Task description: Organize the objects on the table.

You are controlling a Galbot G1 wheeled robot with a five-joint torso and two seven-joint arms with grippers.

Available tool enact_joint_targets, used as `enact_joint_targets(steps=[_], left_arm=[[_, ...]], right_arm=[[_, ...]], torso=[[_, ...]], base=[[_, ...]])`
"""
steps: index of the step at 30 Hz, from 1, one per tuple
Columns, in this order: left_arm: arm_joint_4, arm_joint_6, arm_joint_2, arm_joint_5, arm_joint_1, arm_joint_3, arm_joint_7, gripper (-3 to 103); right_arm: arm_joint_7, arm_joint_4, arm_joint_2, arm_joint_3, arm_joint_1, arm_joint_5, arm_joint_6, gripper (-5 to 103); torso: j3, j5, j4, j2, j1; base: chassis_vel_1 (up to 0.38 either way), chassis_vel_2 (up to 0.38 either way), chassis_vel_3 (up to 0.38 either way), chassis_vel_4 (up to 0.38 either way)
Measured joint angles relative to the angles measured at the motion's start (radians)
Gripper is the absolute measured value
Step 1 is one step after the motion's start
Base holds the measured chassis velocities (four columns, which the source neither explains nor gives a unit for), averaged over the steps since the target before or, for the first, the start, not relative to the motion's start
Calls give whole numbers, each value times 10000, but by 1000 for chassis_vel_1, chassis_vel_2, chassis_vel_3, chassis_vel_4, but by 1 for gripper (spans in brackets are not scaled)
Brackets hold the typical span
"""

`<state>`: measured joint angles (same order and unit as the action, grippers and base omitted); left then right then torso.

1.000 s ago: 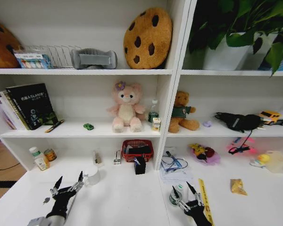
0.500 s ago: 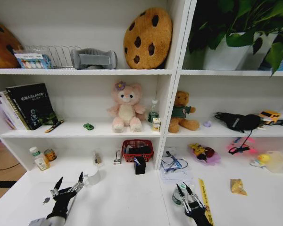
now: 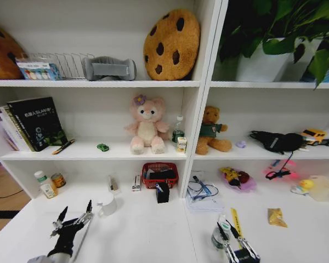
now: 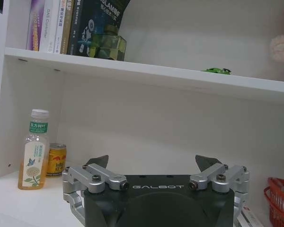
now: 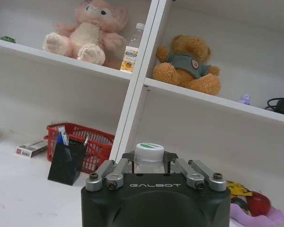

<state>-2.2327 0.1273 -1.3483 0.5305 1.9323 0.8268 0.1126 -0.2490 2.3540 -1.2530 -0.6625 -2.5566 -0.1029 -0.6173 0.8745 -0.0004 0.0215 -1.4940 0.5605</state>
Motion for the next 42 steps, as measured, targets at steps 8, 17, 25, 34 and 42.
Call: enact_joint_targets(steps=[8, 17, 25, 34, 42], left_arm=[[608, 204, 671, 495, -221, 58, -39, 100], [1168, 394, 1158, 972, -469, -3, -69, 100], [1094, 462, 1146, 974, -362, -78, -79, 100], [1059, 262, 1030, 783, -522, -66, -50, 100], [940, -180, 693, 64, -427, -271, 145, 100]], right_arm=[[-2305, -648, -942, 266, -1534, -2172, -889, 30], [-3666, -2677, -1553, 481, -1568, -2651, -1151, 30], [-3704, -5366, -1508, 525, -137, -2076, -1131, 30], [-2954, -7869, -1192, 776, 2038, -1126, -759, 30], [-2412, -11375, -780, 1693, 5695, -603, -767, 30]], torso=[[0, 2, 0, 0, 0], [0, 1, -1, 0, 1], [-1, 5, -2, 0, 0], [0, 6, 1, 1, 0], [1, 7, -3, 2, 1]], base=[[0, 0, 0, 0], [0, 0, 0, 0], [0, 0, 0, 0], [0, 0, 0, 0], [0, 0, 0, 0]])
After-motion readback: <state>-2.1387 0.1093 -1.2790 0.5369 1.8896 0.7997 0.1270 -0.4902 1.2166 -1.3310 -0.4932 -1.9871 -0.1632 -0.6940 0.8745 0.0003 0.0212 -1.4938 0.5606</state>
